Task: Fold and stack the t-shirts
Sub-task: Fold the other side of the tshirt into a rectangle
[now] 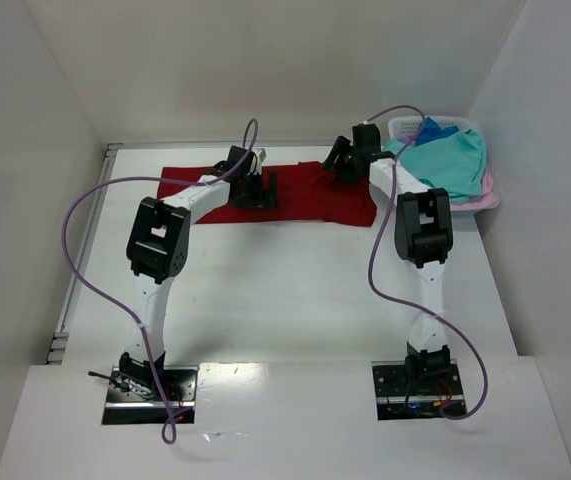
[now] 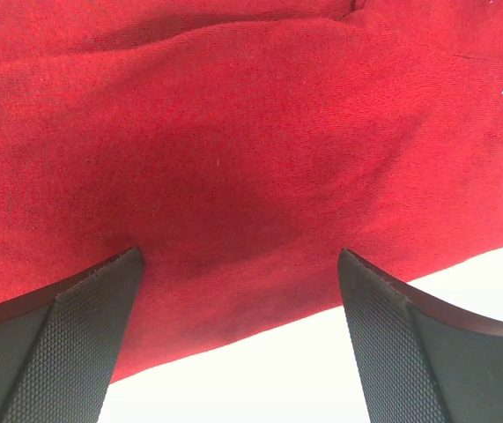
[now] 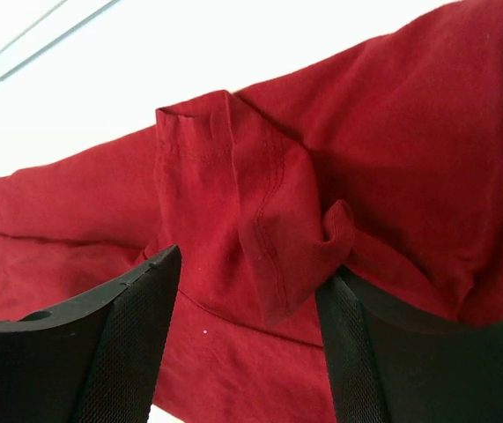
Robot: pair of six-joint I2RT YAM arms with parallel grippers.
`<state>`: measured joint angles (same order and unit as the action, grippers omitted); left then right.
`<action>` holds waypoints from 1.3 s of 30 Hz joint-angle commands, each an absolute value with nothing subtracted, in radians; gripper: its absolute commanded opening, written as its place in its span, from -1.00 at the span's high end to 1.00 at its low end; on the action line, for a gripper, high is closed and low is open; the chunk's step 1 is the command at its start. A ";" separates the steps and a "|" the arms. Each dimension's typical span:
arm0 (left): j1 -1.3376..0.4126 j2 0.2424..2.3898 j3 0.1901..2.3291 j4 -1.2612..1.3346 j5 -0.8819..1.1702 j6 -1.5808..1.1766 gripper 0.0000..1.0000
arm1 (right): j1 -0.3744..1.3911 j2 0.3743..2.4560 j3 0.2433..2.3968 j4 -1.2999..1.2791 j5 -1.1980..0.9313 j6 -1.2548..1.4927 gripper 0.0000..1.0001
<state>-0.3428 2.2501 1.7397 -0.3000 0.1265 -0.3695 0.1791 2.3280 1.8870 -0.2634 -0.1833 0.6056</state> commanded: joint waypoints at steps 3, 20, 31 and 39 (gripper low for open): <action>-0.336 2.292 1.746 -0.319 0.137 -0.365 -0.98 | 0.184 2.249 1.829 -0.259 -0.123 0.607 -0.34; -0.336 2.292 1.746 -0.310 0.137 -0.356 -0.98 | 0.166 2.318 1.881 -0.298 0.049 0.525 -0.24; -0.336 2.301 1.746 -0.319 0.137 -0.356 -0.98 | 0.120 2.309 1.801 -0.295 0.077 0.497 -0.21; -0.336 2.301 1.746 -0.319 0.137 -0.356 -0.98 | 0.098 2.200 1.752 -0.273 0.044 0.515 -0.21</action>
